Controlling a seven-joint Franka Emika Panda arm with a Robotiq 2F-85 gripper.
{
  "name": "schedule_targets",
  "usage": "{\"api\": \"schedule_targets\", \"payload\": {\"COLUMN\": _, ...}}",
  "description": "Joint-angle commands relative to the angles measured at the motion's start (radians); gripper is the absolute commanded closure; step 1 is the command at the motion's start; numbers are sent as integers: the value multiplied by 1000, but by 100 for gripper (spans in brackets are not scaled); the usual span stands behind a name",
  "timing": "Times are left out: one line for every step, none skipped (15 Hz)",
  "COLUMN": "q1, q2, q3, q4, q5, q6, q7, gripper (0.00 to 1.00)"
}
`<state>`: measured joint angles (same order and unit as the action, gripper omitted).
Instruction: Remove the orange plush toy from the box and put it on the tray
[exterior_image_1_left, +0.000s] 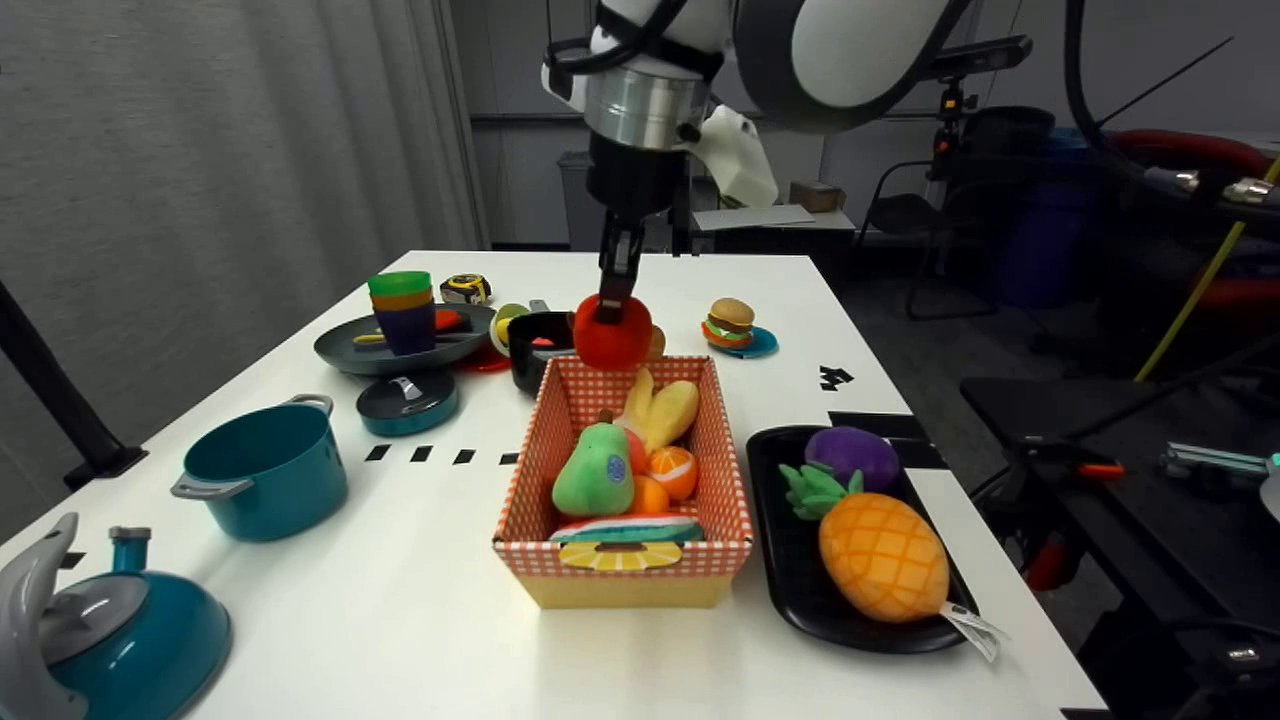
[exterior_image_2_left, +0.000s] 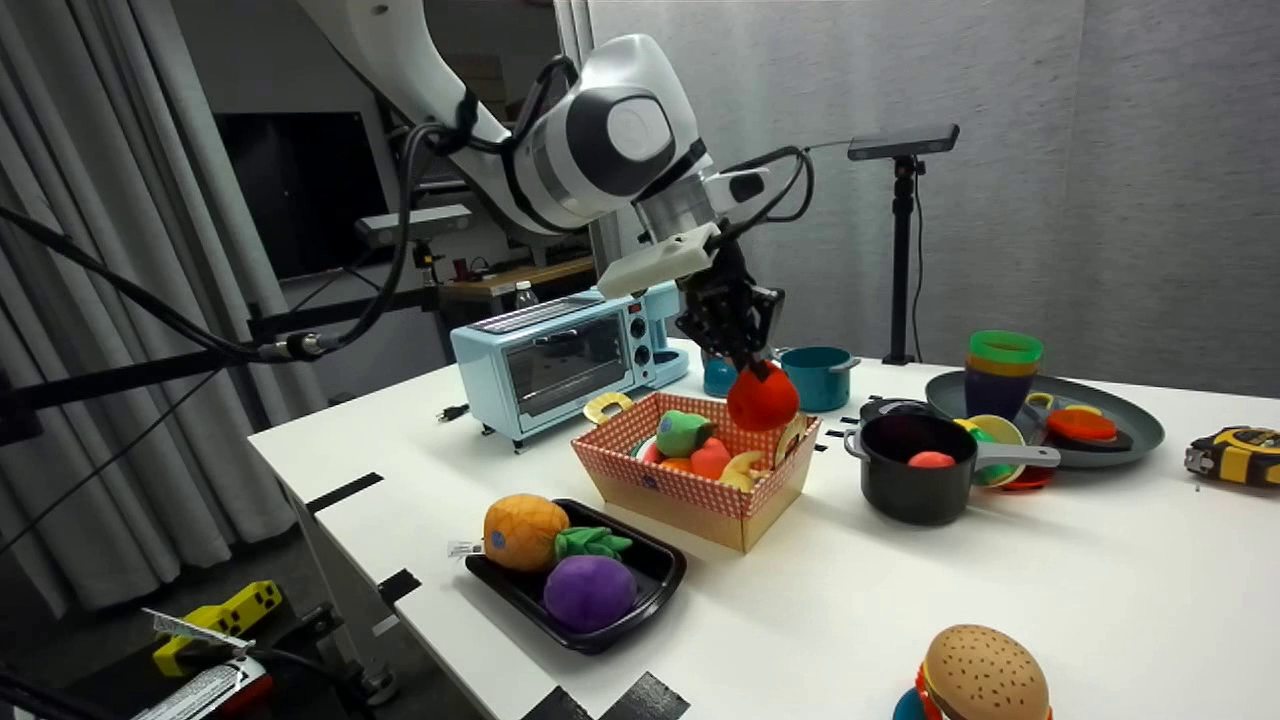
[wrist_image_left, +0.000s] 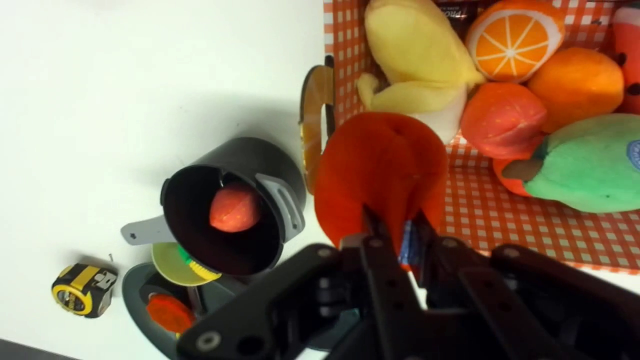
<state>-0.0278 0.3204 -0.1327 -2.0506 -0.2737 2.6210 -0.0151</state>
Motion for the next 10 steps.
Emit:
{"api": "schedule_targets", "payload": {"q1": -9, "q2": -175, "q3": 9, "q4": -151, "q5": 4, "q6": 26, "q7": -12, "gripper": 96}}
{"api": "schedule_targets", "payload": {"q1": -11, "q2": -211, "q3": 13, "q4": -178, "q5": 9, "q6": 24, "q7": -14, "gripper": 96}}
{"api": "schedule_targets", "payload": {"q1": -14, "q2": -248, "q3": 17, "q4": -211, "q5": 16, "q6": 22, "q7": -18, "gripper": 96}}
{"api": "schedule_targets", "payload": {"q1": -15, "q2": -283, "q3": 20, "q4": -245, "q5": 23, "q6": 18, "q7": -21, "gripper": 96}}
{"api": "schedule_targets", "payload": {"q1": -16, "q2": -318, "q3": 23, "q4": -279, "q5": 28, "q6": 14, "q7": -22, "gripper": 96}}
{"api": "schedule_targets", "payload": {"q1": -15, "q2": -353, "q3": 26, "q4": -314, "q5": 29, "q6": 3, "q7": -20, "gripper": 96}}
{"api": "schedule_targets", "payload": {"q1": -16, "q2": -382, "q3": 28, "q4": -343, "q5": 31, "q6": -5, "q7": -19, "gripper": 96}}
{"api": "schedule_targets", "payload": {"q1": -16, "q2": -414, "q3": 35, "q4": -381, "q5": 69, "q6": -18, "q7": -42, "gripper": 96}}
{"api": "schedule_targets", "payload": {"q1": -13, "q2": -441, "q3": 38, "q4": -410, "q5": 102, "q6": -28, "q7": -55, "gripper": 96}}
{"api": "schedule_targets", "payload": {"q1": -12, "q2": -461, "q3": 39, "q4": -444, "q5": 115, "q6": -34, "q7": -47, "gripper": 96}}
